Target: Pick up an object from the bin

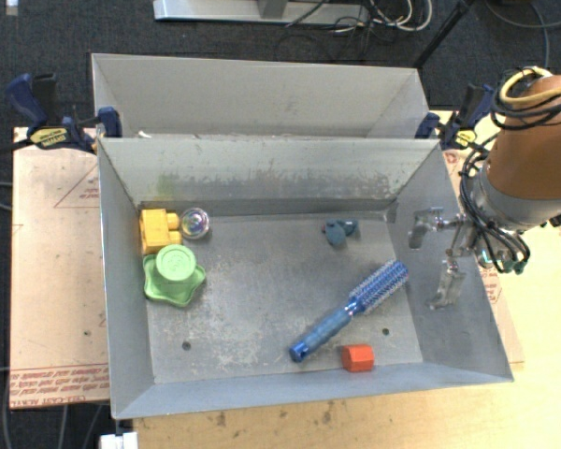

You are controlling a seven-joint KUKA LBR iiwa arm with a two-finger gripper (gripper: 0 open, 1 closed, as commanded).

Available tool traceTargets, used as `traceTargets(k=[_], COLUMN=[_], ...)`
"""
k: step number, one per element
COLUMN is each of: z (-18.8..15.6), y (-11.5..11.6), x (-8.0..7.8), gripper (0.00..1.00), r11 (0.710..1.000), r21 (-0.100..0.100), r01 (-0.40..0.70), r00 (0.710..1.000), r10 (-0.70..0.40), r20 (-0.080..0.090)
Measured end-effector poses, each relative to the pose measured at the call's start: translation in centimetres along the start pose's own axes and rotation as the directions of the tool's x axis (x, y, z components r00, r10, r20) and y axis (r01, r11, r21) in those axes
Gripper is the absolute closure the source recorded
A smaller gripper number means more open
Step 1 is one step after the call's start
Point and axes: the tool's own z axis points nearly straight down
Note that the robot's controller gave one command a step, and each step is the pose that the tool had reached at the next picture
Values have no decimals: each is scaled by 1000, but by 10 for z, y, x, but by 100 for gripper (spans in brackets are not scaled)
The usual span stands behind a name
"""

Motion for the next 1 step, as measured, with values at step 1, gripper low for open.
traceTargets(k=[1], z=[114], y=[39], x=[-46], gripper=[0], r11=[1000], r21=[-2], r01=[-21], r00=[1000], r10=[21], r20=[2])
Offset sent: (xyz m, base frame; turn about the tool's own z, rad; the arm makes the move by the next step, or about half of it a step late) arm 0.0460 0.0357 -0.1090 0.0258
